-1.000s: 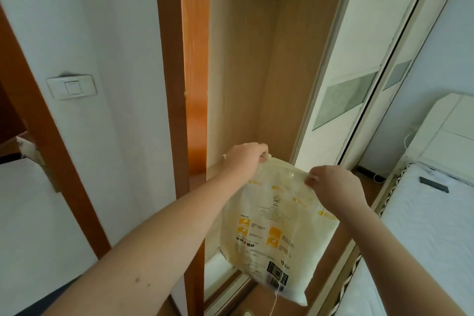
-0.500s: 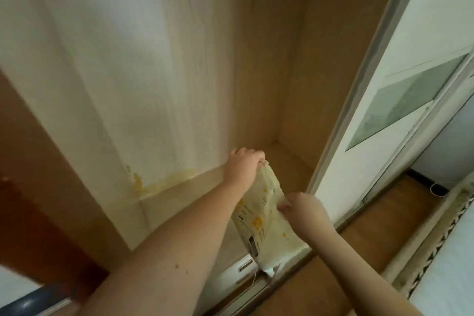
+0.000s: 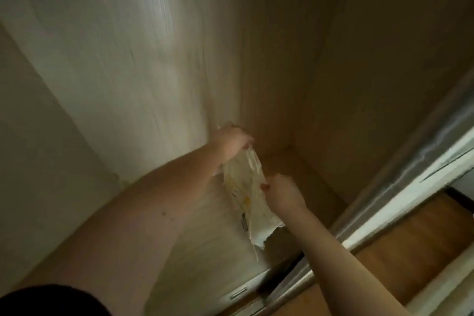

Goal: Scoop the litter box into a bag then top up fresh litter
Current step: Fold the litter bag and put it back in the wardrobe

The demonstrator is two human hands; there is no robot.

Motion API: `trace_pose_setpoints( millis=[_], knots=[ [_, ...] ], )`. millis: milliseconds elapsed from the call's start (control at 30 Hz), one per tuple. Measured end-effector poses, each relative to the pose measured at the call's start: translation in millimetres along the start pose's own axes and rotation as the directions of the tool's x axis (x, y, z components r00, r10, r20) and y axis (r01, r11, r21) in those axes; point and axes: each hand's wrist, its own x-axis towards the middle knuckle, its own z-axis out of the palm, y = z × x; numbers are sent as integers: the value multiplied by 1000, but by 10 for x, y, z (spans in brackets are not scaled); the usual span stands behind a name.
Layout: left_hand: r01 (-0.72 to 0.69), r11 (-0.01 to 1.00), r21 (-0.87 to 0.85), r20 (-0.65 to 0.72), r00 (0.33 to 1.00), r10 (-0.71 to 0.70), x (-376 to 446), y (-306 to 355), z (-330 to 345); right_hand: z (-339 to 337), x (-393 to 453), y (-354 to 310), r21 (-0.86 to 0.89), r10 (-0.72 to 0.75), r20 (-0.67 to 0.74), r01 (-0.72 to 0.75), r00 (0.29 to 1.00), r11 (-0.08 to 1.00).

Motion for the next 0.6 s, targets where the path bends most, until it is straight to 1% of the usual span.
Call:
trace_pose_setpoints(
  millis=[67, 100, 233, 333, 400, 467, 533, 600],
  knots=[
    [-62, 996, 70, 36, 998, 60, 70, -111, -7, 27, 108, -5, 81, 1, 1, -1, 1000, 997],
    [-77, 994, 74, 37, 997, 75, 93, -173, -4, 30, 153, -9, 113, 2, -4, -1, 1000, 994],
    [-61, 997, 43, 57, 997, 59, 171, -306, 28, 19, 371, 23, 135, 22, -36, -17, 999, 991],
    [-20, 997, 78, 47, 999, 17, 204, -229, 71, 61, 503, 29, 22, 83, -32, -82, 996, 996],
    [20, 996, 91, 52, 998, -25, 218, -103, 184, 131, 561, 65, -13, 146, -36, -146, 989, 989],
    [40, 993, 108, 70, 996, -47, 219, 35, 378, 232, 581, 80, -38, 206, -6, -206, 978, 978],
    [76, 994, 78, 52, 995, -81, 189, 158, 613, 340, 585, 54, -71, 231, 43, -228, 972, 971],
    [126, 992, -7, 40, 991, -125, 123, 264, 819, 408, 594, 36, -56, 255, 51, -252, 966, 966]
  ],
)
